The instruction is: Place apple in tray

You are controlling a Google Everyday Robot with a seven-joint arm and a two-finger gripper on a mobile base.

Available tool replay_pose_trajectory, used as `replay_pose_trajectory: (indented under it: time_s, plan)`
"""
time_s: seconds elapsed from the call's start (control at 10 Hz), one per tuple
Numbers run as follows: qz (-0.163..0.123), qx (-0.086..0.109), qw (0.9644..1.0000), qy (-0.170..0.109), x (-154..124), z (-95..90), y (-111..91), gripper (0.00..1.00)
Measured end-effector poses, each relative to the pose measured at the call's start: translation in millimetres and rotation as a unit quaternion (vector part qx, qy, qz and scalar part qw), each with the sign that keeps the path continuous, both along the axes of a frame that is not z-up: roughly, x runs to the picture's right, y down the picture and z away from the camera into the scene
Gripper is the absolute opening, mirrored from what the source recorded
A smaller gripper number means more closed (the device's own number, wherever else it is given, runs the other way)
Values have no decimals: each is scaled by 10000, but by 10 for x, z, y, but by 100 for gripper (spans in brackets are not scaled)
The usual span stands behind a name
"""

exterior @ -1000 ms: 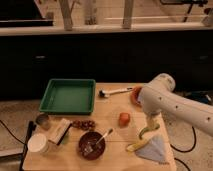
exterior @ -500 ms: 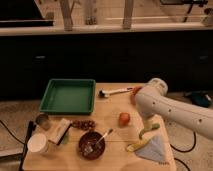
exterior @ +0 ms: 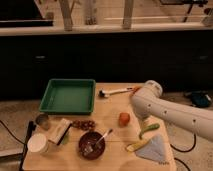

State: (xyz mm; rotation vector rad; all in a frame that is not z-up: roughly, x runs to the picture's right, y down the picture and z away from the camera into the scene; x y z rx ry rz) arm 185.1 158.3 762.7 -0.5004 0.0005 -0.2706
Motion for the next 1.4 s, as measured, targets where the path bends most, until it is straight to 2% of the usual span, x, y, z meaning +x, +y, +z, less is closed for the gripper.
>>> replay_pose_trajectory:
  time_s: [0.9,1.4]
  plan:
    - [133,-26,9993,-355,-162,187,132,80]
    - [345,-115,9978,-550,-232,314,207,80]
